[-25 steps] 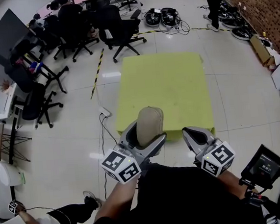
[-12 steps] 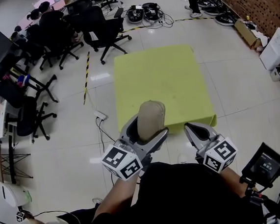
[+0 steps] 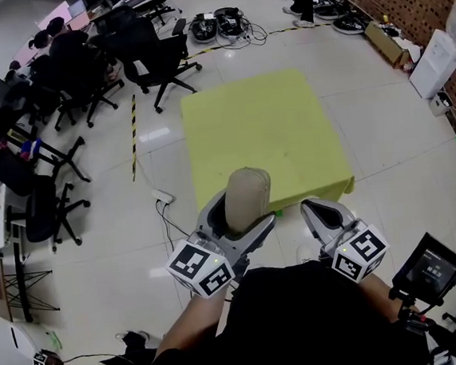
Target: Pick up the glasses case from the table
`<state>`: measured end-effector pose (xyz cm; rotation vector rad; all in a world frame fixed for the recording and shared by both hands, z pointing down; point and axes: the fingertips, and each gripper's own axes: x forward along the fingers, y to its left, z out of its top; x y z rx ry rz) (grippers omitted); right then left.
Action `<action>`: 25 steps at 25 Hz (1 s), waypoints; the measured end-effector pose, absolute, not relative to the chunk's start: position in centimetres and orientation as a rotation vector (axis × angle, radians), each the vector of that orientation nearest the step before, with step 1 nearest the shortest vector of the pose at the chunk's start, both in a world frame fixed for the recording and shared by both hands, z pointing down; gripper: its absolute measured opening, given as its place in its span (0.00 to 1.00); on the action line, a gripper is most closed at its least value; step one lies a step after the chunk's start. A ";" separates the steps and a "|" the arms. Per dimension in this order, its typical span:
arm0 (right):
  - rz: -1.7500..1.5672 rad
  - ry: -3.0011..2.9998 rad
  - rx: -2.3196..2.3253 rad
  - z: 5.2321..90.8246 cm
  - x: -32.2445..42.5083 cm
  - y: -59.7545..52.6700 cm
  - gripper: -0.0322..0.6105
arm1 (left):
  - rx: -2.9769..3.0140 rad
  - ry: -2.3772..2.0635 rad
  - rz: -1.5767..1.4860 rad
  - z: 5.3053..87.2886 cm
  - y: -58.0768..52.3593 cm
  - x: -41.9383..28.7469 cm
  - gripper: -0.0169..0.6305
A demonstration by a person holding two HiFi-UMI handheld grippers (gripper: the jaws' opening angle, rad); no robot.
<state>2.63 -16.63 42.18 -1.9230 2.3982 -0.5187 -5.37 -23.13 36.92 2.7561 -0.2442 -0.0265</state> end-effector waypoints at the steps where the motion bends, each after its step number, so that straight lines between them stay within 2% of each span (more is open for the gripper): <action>1: -0.522 2.394 -1.933 42.3 2.4 -16.6 0.05 | 2.754 -0.233 -0.019 37.0 -23.2 -5.4 0.70; 17: -0.417 2.548 -1.826 41.3 2.6 -14.8 0.05 | 2.740 -0.387 -0.071 37.8 -20.1 -6.0 0.70; 25: -0.433 2.599 -1.764 40.8 7.5 -10.7 0.05 | 2.738 -0.513 -0.075 36.6 -16.0 -2.2 0.70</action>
